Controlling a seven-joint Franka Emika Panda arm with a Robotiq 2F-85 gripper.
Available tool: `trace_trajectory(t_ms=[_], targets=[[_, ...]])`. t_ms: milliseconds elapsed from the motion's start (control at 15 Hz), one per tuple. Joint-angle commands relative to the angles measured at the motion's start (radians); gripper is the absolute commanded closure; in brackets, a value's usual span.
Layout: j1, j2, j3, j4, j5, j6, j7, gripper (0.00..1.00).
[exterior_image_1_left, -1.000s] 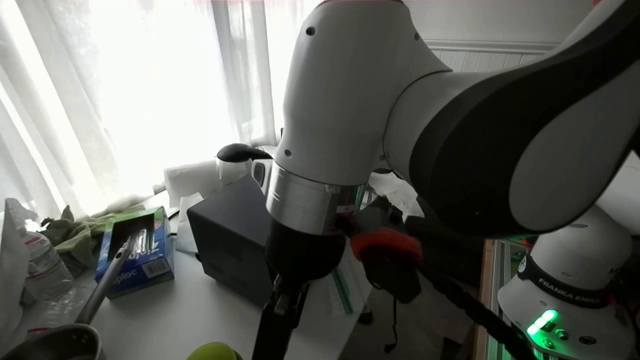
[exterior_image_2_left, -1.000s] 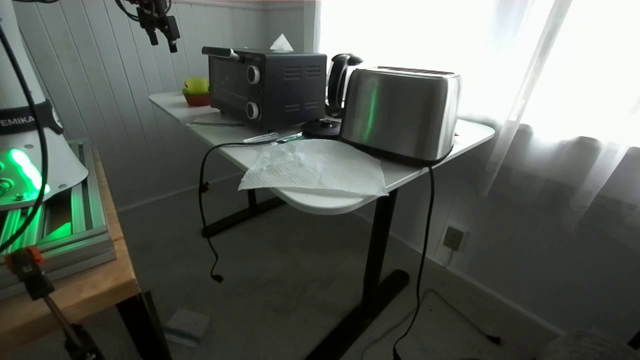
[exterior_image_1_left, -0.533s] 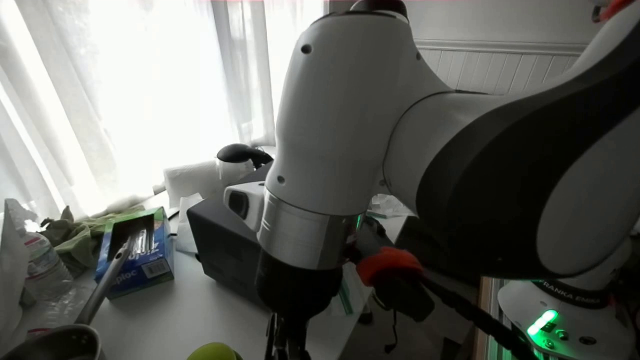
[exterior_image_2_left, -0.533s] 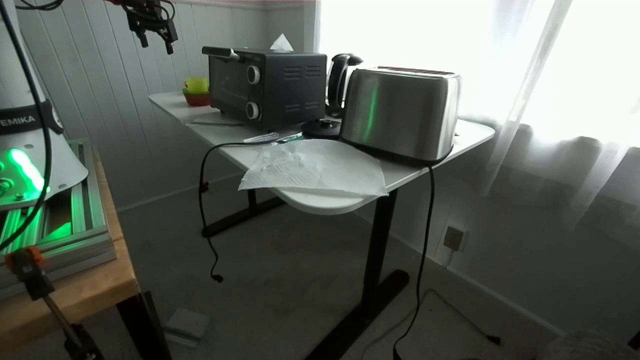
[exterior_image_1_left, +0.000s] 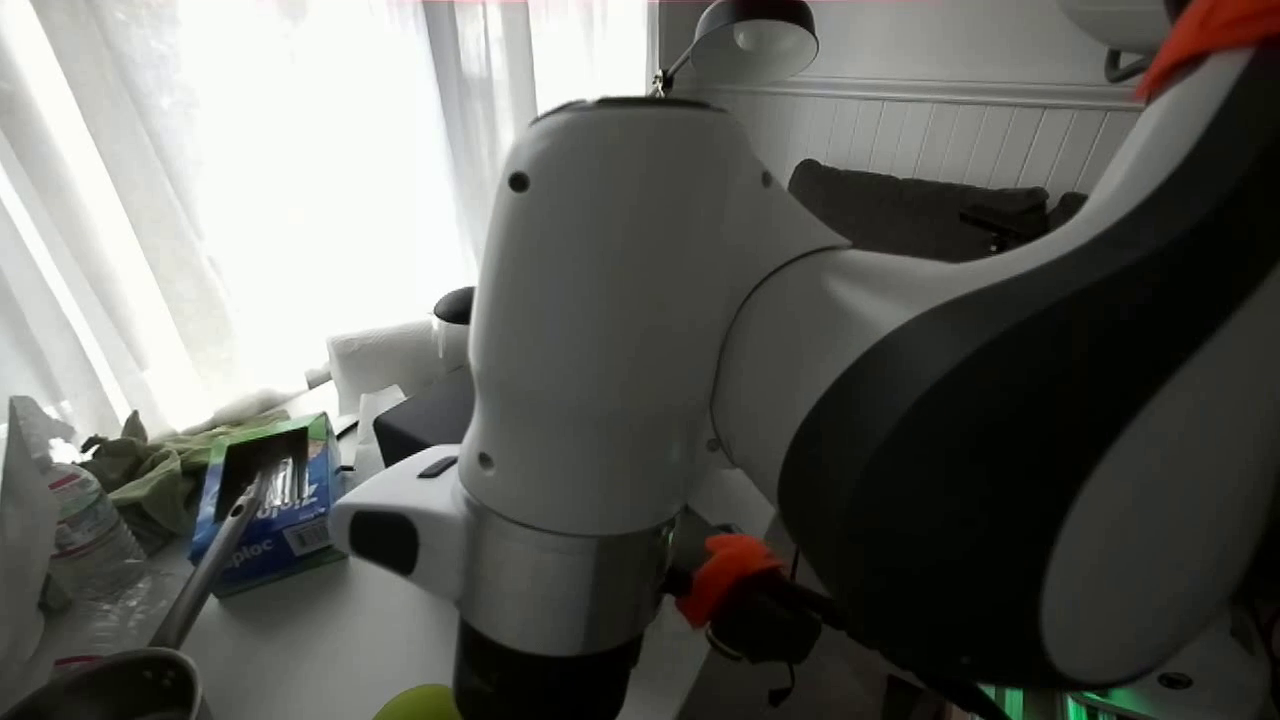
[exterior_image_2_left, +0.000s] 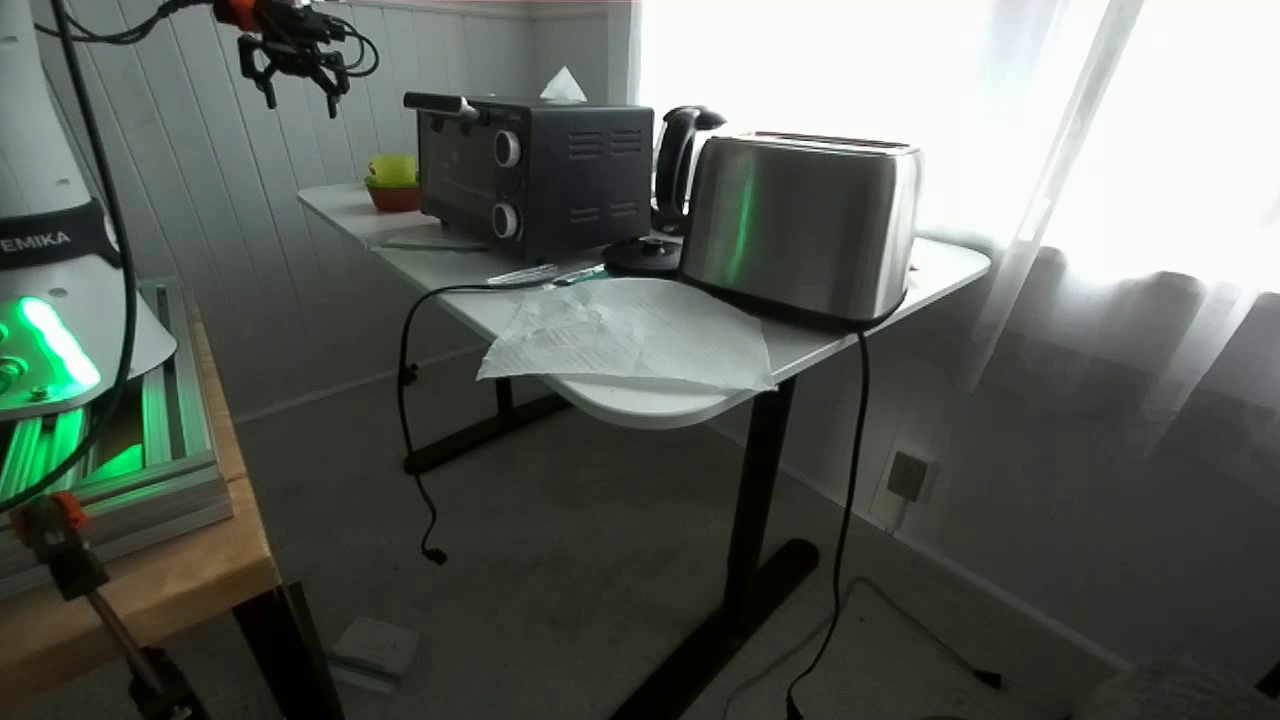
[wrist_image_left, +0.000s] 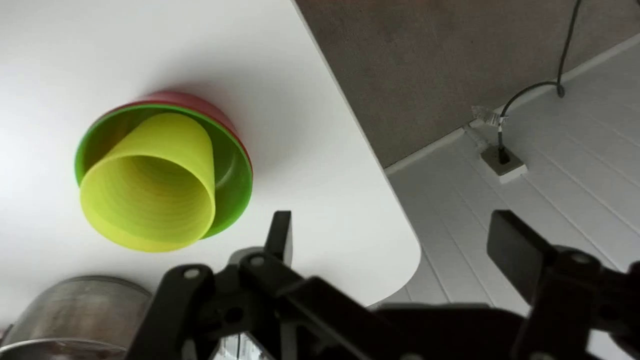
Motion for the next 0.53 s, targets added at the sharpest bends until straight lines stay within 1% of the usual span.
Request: trace_trajectory(t_ms=[0,200,267,333,467], targets=[[-0.006,0.093,0.017,0.086,-0.044,-0.031,-0.159,0.0],[-0.018,0.137,0.031,0.121,-0.077,-0.051,-0.269,0.0],[-0.022,0.145,0.033,0.131,-0.079,-0.06,-0.277,0.0],[-0.02,0.118,0.031,0.09,-0.061,-0.024,-0.231,0.0],[-0.023,0.137,0.033,0.107,-0.068,-0.032,-0.253,0.0]])
